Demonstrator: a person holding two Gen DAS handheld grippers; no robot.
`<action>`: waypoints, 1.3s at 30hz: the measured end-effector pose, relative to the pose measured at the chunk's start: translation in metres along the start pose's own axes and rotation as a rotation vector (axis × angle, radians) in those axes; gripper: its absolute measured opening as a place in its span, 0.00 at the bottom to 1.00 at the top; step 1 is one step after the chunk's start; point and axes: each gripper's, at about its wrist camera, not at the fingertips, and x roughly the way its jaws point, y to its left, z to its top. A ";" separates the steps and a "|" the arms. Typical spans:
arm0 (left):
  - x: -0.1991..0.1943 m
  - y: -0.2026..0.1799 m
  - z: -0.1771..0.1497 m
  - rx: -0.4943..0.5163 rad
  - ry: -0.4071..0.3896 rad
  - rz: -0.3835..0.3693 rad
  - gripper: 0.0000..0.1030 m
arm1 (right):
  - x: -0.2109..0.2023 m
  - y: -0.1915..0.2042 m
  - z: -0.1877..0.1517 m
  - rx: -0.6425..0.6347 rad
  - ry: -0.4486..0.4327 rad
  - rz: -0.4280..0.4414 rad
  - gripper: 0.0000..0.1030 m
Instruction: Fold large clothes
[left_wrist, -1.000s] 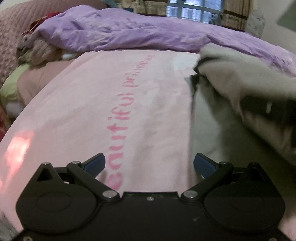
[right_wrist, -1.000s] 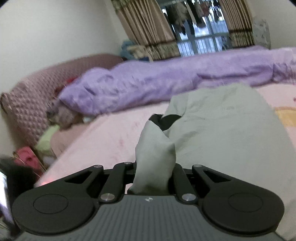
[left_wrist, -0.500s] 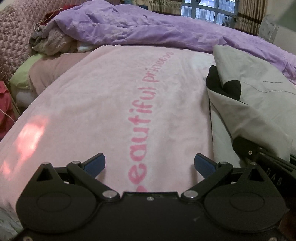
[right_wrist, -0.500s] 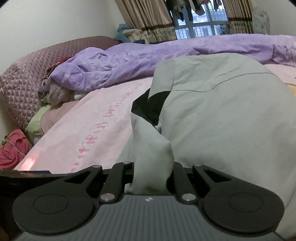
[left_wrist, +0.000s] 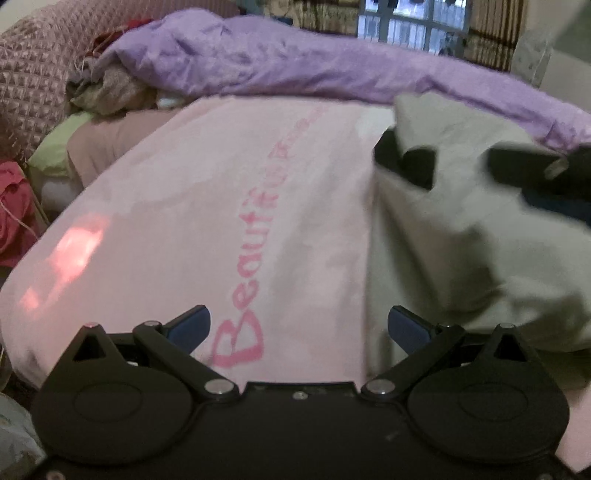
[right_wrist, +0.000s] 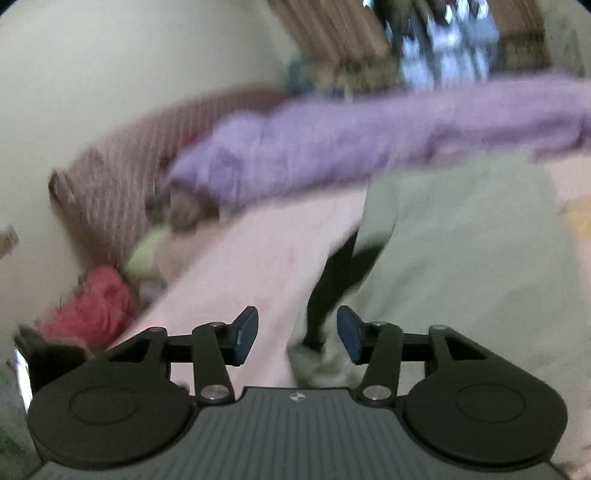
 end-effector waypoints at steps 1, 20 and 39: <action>-0.010 -0.003 0.002 -0.002 -0.022 -0.004 1.00 | -0.014 -0.004 0.006 -0.010 -0.036 -0.027 0.22; 0.040 -0.040 -0.017 0.010 0.039 -0.087 0.98 | -0.022 -0.085 -0.069 -0.115 0.145 -0.337 0.00; 0.056 -0.089 0.045 0.200 -0.042 0.047 1.00 | -0.002 -0.109 -0.001 0.030 0.184 -0.475 0.13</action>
